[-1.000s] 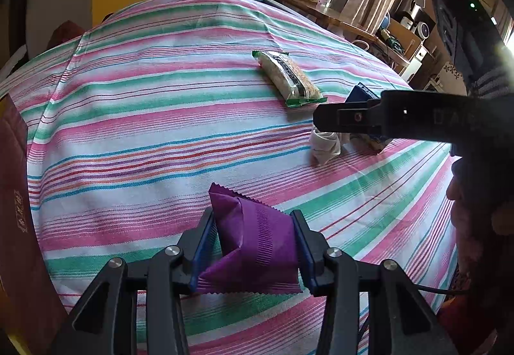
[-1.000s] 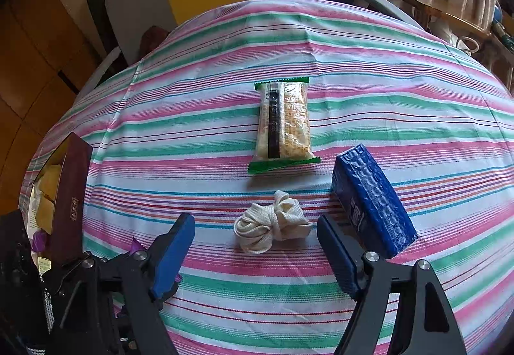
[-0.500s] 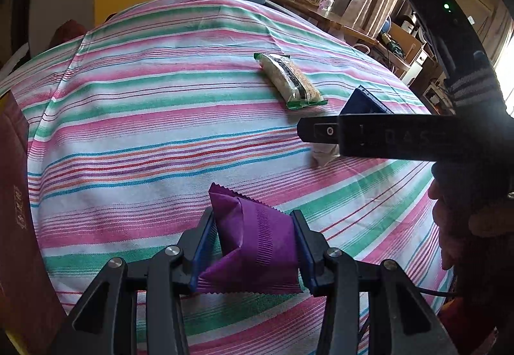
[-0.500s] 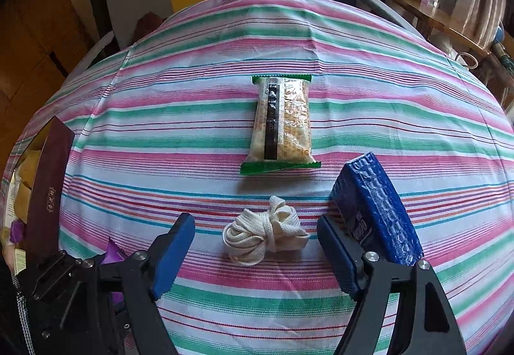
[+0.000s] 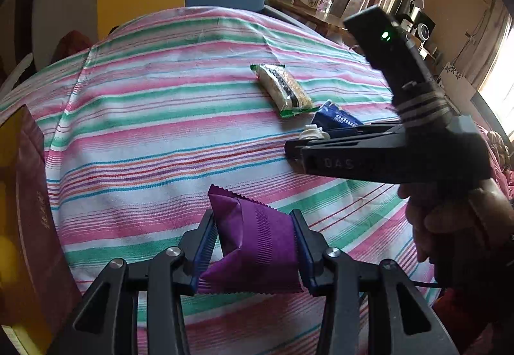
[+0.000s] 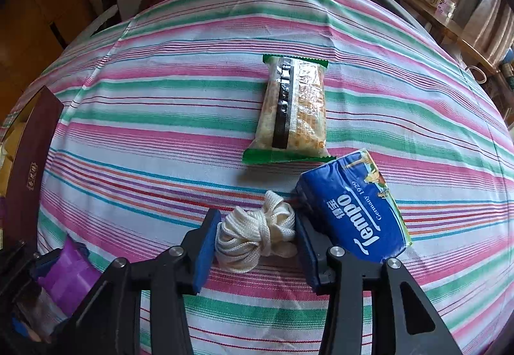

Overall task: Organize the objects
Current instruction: 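Carry purple candy toward tray with left tool while right tool grasps white cloth bundle, then lower the purple candy into the gold tray and open the left tool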

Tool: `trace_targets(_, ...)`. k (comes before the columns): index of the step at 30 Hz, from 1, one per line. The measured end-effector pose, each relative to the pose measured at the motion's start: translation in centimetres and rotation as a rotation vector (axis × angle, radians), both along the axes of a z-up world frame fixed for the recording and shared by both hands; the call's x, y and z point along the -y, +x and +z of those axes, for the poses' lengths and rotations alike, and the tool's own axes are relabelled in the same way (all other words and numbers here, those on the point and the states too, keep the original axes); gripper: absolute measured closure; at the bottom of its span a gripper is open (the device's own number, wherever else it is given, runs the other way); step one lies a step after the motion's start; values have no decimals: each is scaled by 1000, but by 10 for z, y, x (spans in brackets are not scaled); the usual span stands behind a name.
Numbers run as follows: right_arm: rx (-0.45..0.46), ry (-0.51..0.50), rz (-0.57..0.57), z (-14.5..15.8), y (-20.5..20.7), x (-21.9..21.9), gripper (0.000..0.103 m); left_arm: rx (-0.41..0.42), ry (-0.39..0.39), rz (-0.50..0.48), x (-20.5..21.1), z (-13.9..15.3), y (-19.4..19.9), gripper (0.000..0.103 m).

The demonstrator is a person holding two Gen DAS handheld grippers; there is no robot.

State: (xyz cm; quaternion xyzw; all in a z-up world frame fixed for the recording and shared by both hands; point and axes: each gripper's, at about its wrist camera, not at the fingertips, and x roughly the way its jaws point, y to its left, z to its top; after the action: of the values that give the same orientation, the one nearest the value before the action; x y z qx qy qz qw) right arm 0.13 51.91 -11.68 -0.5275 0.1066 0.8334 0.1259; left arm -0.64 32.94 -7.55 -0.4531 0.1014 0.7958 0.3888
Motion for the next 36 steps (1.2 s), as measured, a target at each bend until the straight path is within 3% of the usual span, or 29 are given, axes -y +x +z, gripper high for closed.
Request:
trace_targets(8,-3,10,7,-2,2,4,53,-90,73,36,38,59,17,58)
trace_targets(13,-1,51,24,-2,1,9,54,-135,90,68,64,81,20,58)
trace_targets(29,-15,83,30,-4,4,11,54,-136,78,229,142,86,1,58)
trace_targets(36,-15,97,35,-4,4,13,54,-101,105,318,198,83,-10,58)
